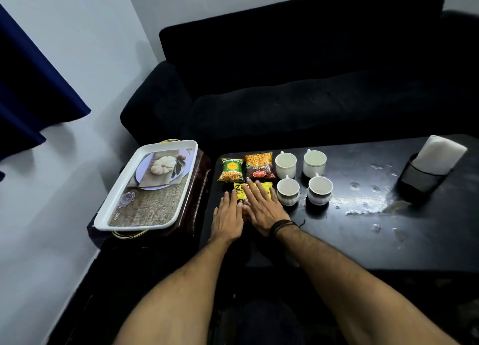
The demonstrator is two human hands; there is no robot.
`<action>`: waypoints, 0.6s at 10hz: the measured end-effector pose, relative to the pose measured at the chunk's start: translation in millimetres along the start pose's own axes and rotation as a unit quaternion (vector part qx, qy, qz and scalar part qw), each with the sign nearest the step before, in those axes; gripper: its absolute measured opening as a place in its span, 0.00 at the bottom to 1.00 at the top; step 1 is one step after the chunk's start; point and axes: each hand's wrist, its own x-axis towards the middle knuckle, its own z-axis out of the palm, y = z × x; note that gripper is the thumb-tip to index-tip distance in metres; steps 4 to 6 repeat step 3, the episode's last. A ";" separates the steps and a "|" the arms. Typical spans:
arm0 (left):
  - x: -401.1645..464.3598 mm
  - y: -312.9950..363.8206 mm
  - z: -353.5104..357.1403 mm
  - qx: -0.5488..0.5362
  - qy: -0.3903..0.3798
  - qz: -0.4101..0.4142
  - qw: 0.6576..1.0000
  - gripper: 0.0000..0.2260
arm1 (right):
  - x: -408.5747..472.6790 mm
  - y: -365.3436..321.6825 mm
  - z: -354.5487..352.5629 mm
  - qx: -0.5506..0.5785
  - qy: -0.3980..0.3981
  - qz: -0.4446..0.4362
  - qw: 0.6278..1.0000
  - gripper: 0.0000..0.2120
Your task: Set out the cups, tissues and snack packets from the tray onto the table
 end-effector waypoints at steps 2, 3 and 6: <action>-7.3 42.8 -57.0 0.069 -0.001 0.055 0.996 0.26 | -4.0 14.7 -76.2 0.010 0.049 0.030 0.998 0.28; -13.4 68.0 -80.2 0.088 0.010 0.083 0.993 0.26 | -15.2 32.6 -108.9 -0.010 0.028 0.061 0.998 0.28; -13.4 68.0 -80.2 0.088 0.010 0.083 0.993 0.26 | -15.2 32.6 -108.9 -0.010 0.028 0.061 0.998 0.28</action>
